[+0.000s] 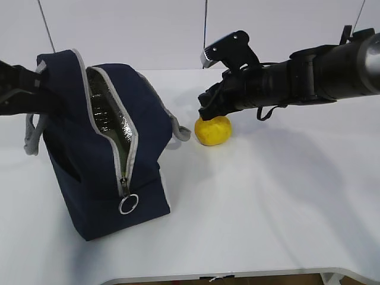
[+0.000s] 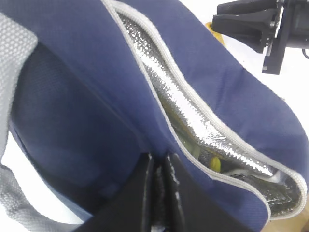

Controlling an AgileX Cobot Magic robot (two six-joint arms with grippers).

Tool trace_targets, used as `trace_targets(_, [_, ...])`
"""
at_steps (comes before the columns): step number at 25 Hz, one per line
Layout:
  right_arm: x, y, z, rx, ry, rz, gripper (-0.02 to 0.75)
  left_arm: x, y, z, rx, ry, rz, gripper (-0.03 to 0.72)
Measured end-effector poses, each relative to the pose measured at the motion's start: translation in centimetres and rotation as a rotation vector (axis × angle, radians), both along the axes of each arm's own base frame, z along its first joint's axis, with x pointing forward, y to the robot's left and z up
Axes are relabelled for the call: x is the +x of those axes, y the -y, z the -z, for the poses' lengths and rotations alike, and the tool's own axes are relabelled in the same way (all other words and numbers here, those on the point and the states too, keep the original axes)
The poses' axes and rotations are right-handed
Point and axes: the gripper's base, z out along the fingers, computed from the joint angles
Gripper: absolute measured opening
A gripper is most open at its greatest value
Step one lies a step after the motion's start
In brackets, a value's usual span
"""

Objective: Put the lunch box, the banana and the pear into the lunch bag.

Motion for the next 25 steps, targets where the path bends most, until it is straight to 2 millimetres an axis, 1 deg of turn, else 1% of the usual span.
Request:
trace_targets(2, [-0.09,-0.19,-0.07,0.016,-0.001,-0.018,0.202,0.00,0.00,0.00,0.000,0.000,0.000,-0.001])
trace_targets(6, [-0.27,-0.52,-0.20,0.060,-0.016,-0.040,0.258,0.00,0.00,0.00,0.000,0.000,0.000,-0.001])
trace_targets(13, [-0.29,-0.55,-0.21,0.070,-0.022,-0.038,0.291,0.00,0.00,0.00,0.000,0.000,0.000,-0.001])
trace_targets(16, [-0.29,-0.55,-0.21,0.071,-0.023,-0.037,0.365,0.00,0.00,0.00,0.000,0.000,0.000,-0.001])
trace_targets(18, [-0.25,-0.54,-0.02,0.068,-0.027,-0.035,0.398,0.00,0.00,0.00,0.000,0.000,0.000,-0.001])
trace_targets(21, [-0.17,-0.54,0.48,0.062,-0.037,-0.031,0.414,0.00,0.00,0.00,0.000,0.000,0.000,-0.001])
trace_targets(25, [-0.04,-0.42,0.66,0.051,-0.039,-0.017,0.419,0.00,0.00,0.00,0.000,0.000,0.000,-0.001])
